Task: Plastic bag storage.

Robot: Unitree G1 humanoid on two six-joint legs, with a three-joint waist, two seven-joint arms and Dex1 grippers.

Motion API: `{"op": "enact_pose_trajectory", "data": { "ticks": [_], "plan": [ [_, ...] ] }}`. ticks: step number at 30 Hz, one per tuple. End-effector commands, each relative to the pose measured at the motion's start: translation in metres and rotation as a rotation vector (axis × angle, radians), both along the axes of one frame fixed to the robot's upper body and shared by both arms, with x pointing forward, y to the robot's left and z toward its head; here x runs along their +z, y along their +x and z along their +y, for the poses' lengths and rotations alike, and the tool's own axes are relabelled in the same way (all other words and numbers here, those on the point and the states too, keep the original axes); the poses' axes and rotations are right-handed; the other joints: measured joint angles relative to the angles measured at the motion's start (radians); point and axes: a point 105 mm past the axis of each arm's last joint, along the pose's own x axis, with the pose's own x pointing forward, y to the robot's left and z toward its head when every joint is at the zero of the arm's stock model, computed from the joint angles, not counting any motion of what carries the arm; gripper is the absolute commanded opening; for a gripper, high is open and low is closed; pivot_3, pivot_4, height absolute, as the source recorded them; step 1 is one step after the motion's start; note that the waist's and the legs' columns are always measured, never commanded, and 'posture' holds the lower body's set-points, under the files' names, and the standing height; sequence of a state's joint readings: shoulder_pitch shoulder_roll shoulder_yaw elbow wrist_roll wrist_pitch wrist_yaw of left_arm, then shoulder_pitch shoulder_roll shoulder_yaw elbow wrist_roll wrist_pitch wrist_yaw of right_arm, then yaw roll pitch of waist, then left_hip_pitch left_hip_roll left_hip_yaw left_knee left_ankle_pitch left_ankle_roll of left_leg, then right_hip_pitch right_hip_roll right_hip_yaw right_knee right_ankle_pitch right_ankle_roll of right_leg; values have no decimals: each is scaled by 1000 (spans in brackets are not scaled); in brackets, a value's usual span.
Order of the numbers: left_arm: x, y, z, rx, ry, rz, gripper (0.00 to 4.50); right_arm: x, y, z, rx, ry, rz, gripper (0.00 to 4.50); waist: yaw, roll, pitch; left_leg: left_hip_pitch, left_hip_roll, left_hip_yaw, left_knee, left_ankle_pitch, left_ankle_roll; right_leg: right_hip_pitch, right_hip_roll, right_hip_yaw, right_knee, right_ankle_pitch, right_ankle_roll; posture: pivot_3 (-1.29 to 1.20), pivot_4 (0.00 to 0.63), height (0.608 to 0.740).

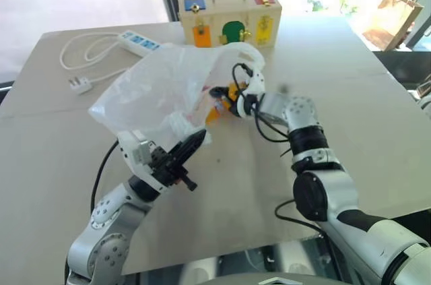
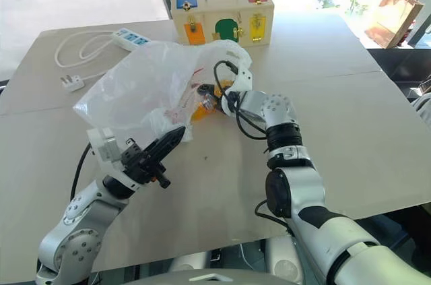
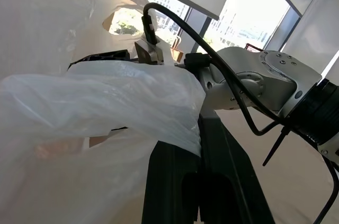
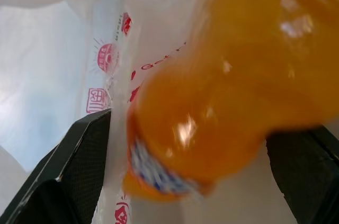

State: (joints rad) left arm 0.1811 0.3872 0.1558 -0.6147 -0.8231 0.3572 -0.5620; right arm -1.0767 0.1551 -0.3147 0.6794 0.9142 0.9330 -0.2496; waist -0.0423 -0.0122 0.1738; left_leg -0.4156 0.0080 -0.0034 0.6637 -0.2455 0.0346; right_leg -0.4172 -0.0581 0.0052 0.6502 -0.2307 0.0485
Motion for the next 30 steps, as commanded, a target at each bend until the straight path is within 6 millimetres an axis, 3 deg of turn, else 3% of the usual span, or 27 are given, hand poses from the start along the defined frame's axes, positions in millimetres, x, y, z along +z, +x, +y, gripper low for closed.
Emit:
{"op": "enact_pose_trajectory", "data": {
  "ticks": [1,9,14,18,24,27,30],
  "plan": [
    [6,-1,0,4,-1,-39,0,32,-34,69,155,111,-44,4458,0,0,0,0,0,0,0,0,0,0,0,0,0,0,0,0,150,739],
    [8,4,11,44,-5,-46,0,27,-23,51,133,49,-199,4458,0,0,0,0,1,0,0,0,0,0,1,0,0,0,0,0,150,739],
    [31,26,51,206,-67,-98,0,35,-14,26,135,-14,-379,4458,3,0,0,0,1,-1,0,0,0,0,2,-1,0,0,0,0,150,739],
    [41,35,68,275,-116,-106,0,41,-4,5,107,-45,-480,4458,4,0,0,0,1,-1,1,0,0,1,1,0,-1,0,0,0,150,739],
    [66,56,103,454,-256,-129,0,45,17,-32,65,-301,-792,4458,8,-1,0,0,1,-1,1,0,0,0,1,-1,-1,0,0,0,150,739],
    [83,68,122,553,-311,-149,0,42,15,-35,144,-446,-980,4458,5,-1,0,0,-1,-1,1,0,0,1,2,-1,-1,0,0,0,150,739],
    [95,78,140,637,-354,-163,0,37,12,-29,202,-478,-1043,4458,0,-1,0,0,-1,0,1,0,0,0,2,1,-1,0,0,0,150,739]
  ]
}}
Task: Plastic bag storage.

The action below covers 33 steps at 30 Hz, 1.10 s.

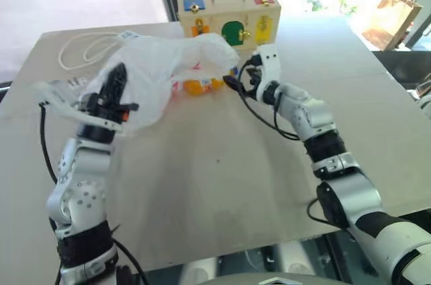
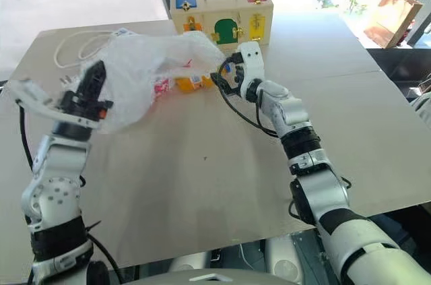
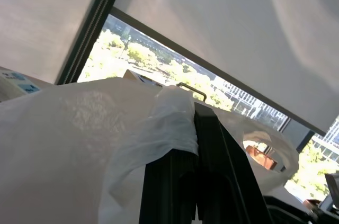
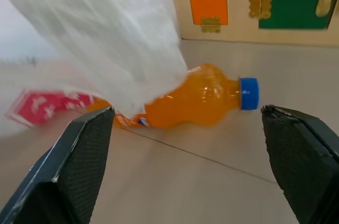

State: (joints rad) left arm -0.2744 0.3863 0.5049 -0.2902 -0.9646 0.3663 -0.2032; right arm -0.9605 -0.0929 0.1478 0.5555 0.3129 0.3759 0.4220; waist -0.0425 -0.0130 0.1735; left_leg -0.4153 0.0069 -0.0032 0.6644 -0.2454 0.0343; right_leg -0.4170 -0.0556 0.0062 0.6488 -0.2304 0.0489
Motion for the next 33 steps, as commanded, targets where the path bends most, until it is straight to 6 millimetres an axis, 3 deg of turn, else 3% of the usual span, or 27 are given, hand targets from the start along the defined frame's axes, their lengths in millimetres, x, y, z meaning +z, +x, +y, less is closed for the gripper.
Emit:
{"op": "enact_pose_trajectory", "data": {
  "ticks": [1,5,8,11,14,19,21,26,33],
  "plan": [
    [23,8,28,135,-49,-41,0,6,-9,18,105,-72,-144,4458,0,0,0,0,0,0,0,0,0,0,1,0,0,0,0,0,150,739],
    [39,28,32,201,-39,-46,0,4,-14,34,148,-103,-189,4458,3,-1,0,0,0,0,0,0,0,0,1,0,0,0,0,0,150,739],
    [38,42,2,134,136,-30,0,5,-13,37,138,-91,-195,4458,8,-1,0,0,0,0,0,2,-4,0,0,0,0,0,0,0,150,739],
    [0,60,-41,70,488,61,0,5,-12,34,114,-78,-199,4458,18,-2,1,-1,-2,-1,-1,3,-5,0,0,-1,-2,0,0,0,150,739],
    [-28,74,-54,87,658,86,0,6,-11,26,85,-63,-207,4458,21,-2,1,0,-2,1,-1,3,-5,0,-1,1,-2,0,0,0,150,739],
    [-24,116,-33,295,637,122,0,7,-9,4,13,-72,-226,4458,31,-3,2,-1,-1,-1,-4,4,-7,-3,0,-2,0,0,-1,0,150,739],
    [-17,128,-34,328,634,110,0,2,-10,-8,-21,-81,-220,4458,32,-3,2,-1,-1,-1,-4,3,-5,-3,0,-1,0,1,-1,0,150,739],
    [-17,147,-59,257,627,98,0,-13,-15,-30,-83,-110,-194,4458,30,-4,1,-3,-3,1,-4,4,-6,-3,-2,-1,-3,1,0,0,150,739],
    [-47,164,-109,92,764,209,0,-8,-18,-46,-161,-89,-189,4458,26,-4,2,-3,-3,1,-4,2,-2,-4,-1,-1,-2,1,0,0,150,739]
  ]
}}
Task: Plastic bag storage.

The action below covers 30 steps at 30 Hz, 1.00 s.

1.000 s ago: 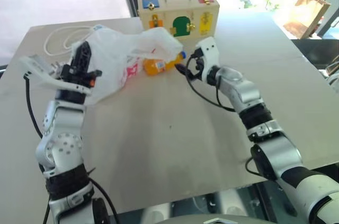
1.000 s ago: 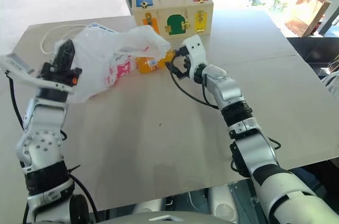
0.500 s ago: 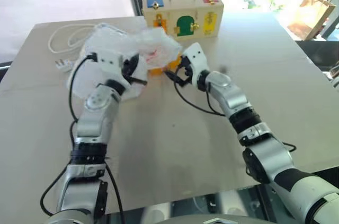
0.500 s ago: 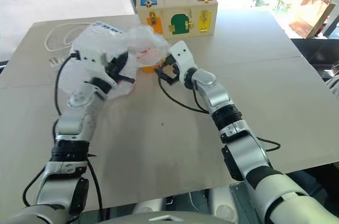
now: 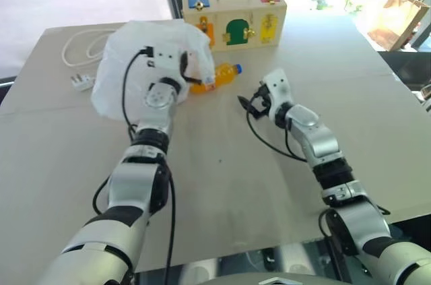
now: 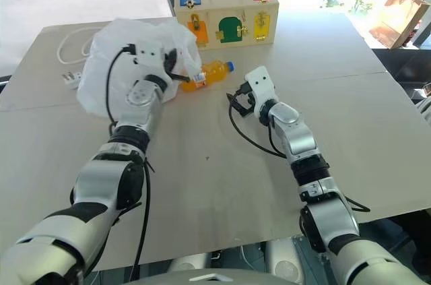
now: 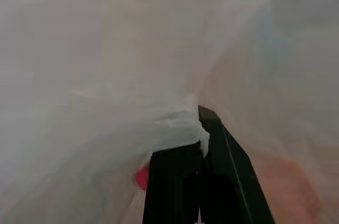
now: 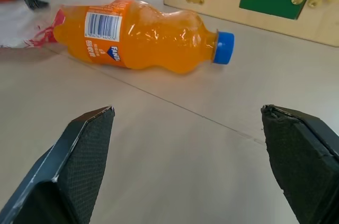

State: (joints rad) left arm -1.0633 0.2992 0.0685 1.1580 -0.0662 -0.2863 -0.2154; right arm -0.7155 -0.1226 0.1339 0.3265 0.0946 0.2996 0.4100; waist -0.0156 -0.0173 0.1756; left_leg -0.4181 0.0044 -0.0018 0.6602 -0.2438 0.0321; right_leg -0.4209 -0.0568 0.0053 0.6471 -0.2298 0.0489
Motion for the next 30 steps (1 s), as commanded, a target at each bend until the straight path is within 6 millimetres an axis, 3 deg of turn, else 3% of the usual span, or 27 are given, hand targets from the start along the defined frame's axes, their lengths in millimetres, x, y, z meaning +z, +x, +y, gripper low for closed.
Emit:
{"op": "enact_pose_trajectory", "data": {
  "ticks": [1,5,12,16,19,22,26,28,30],
  "plan": [
    [3,4,-24,-78,101,26,0,25,0,-12,-54,46,-70,4458,1,0,0,0,0,0,0,0,0,0,0,0,0,0,0,0,150,739],
    [-14,0,-49,-231,221,111,0,25,-1,-23,-97,38,-70,4458,2,0,0,0,0,0,2,0,0,1,0,0,2,0,0,0,150,739],
    [-48,-15,-65,-447,293,262,0,22,-3,-36,-139,26,-65,4458,2,0,0,1,0,0,5,0,1,3,0,-1,5,0,0,0,150,739],
    [-41,-23,-72,-568,236,290,0,20,-3,-44,-161,18,-61,4458,-1,0,0,3,0,-1,8,0,1,4,0,0,8,0,0,0,150,739],
    [-19,-28,-76,-650,170,248,0,19,-4,-46,-167,14,-60,4458,-3,0,1,2,1,-2,8,0,1,3,1,-1,9,0,0,0,150,739],
    [36,-23,-67,-582,42,27,0,17,-3,-47,-172,9,-60,4458,-1,-1,1,0,1,-2,8,0,1,1,1,0,10,0,0,0,150,739],
    [104,-24,-36,-473,-173,-252,0,15,-3,-44,-172,6,-60,4458,-1,-1,1,0,2,-1,9,0,1,1,1,1,9,0,0,0,150,739],
    [125,-31,-27,-506,-237,-327,0,12,-4,-42,-170,6,-58,4458,-1,-1,1,0,2,-1,8,0,1,1,1,1,9,0,0,0,150,739],
    [130,-22,-13,-404,-251,-310,0,10,-6,-41,-168,3,-56,4458,-1,-1,1,1,2,-1,8,0,1,1,1,1,9,0,0,0,150,739]
  ]
}}
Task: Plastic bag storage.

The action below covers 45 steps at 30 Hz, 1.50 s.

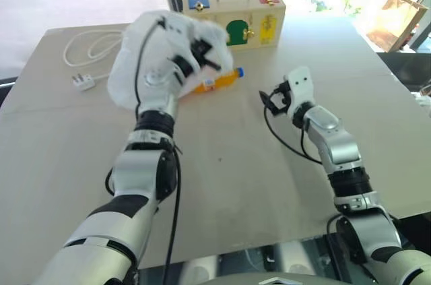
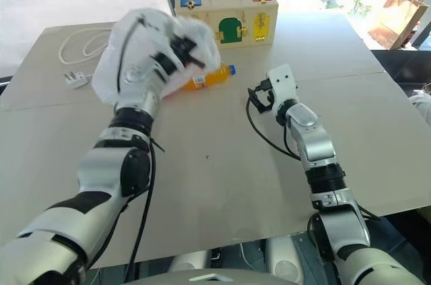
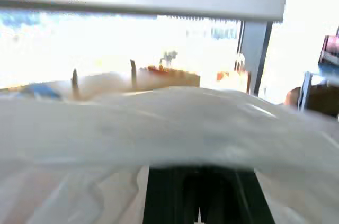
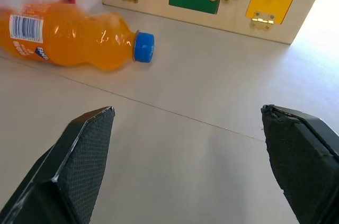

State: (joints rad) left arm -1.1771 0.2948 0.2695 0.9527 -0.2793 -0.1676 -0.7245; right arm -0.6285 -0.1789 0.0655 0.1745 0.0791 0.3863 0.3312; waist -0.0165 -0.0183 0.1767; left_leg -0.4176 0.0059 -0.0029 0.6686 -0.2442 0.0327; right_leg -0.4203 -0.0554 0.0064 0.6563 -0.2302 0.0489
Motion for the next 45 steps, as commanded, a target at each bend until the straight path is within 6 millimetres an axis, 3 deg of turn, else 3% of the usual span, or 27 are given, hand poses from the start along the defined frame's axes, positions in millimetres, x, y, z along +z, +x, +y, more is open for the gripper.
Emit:
{"op": "enact_pose_trajectory", "data": {
  "ticks": [1,4,7,13,18,23,30,35,41,45],
  "plan": [
    [21,11,28,176,-35,0,0,7,-4,3,4,3,-46,4458,0,0,0,0,0,0,0,0,0,0,0,0,0,0,0,0,150,739],
    [-7,31,49,422,75,165,0,7,-4,4,2,3,-49,4458,0,0,0,1,-1,0,0,0,0,0,0,0,1,0,0,0,150,739],
    [-38,39,48,560,272,260,0,9,-4,3,-8,7,-58,4458,4,-1,0,1,-1,0,0,0,0,1,0,0,1,0,0,0,150,739],
    [-69,43,15,620,676,226,0,9,-10,-11,-75,24,-63,4458,5,-1,1,-1,-2,-1,0,0,0,0,0,-2,1,0,0,0,150,739],
    [-84,44,8,656,904,208,0,5,-19,-24,-134,31,-55,4458,-1,-1,1,-1,-1,0,-1,0,0,-1,0,0,0,0,0,0,150,739],
    [-104,41,5,561,1044,269,0,2,-27,-33,-180,33,-48,4458,0,-1,1,0,-1,1,0,0,0,-2,0,1,2,0,0,0,150,739],
    [-127,26,-15,222,954,467,0,4,-27,-37,-196,30,-48,4458,4,-2,0,2,-1,3,1,0,0,1,0,0,2,0,0,0,150,739],
    [-119,24,-11,166,825,527,0,3,-26,-32,-183,25,-46,4458,0,-1,0,3,-1,1,1,0,0,1,0,1,3,0,1,0,150,739],
    [-75,20,-14,15,586,518,0,-1,-25,-22,-149,25,-32,4458,-1,-2,0,1,-1,1,1,0,0,0,0,1,3,0,0,0,150,739],
    [-87,8,-11,-111,655,580,0,-2,-24,-14,-112,23,-26,4458,-3,-2,0,1,-1,1,1,0,0,0,1,1,3,0,0,0,150,739]
  ]
}}
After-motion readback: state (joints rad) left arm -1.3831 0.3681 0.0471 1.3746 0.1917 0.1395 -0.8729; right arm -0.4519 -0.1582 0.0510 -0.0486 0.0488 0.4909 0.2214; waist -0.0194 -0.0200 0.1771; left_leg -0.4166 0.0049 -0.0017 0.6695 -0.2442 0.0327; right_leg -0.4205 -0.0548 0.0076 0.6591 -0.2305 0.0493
